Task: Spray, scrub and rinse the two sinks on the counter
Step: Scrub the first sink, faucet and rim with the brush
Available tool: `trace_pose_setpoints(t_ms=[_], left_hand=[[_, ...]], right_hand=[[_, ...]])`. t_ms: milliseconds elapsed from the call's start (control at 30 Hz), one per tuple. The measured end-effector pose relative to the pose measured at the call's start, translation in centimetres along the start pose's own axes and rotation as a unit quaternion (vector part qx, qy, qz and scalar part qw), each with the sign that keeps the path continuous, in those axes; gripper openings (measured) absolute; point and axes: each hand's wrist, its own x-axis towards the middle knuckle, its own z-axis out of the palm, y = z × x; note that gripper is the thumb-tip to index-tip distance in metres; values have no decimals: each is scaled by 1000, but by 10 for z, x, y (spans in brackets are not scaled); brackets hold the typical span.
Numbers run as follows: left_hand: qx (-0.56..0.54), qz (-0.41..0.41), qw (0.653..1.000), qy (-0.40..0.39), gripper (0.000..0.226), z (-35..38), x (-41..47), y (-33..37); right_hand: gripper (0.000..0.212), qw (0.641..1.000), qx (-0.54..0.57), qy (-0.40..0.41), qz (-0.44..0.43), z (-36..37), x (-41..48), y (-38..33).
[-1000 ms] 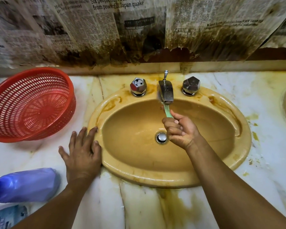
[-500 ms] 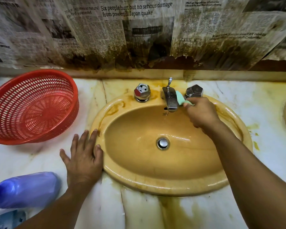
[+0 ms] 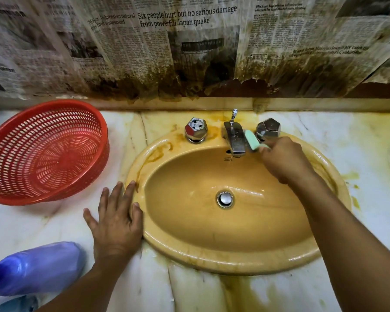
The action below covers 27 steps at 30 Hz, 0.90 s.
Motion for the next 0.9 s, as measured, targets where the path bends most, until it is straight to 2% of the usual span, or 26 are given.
trace_pose_setpoints(t_ms=[267, 433, 633, 900], left_hand=[[-4, -1, 1000, -2, 61, 1, 1, -1], [0, 2, 1000, -8, 61, 1, 3, -3], [3, 1, 1000, -7, 62, 1, 3, -3], [-1, 2, 1000, -3, 61, 2, 4, -4]], right_hand=[[22, 994, -78, 79, -23, 22, 40, -33], [26, 994, -83, 69, -24, 15, 50, -31], [28, 996, -63, 50, -41, 9, 1, 7], [26, 992, -79, 97, -22, 23, 58, -36]])
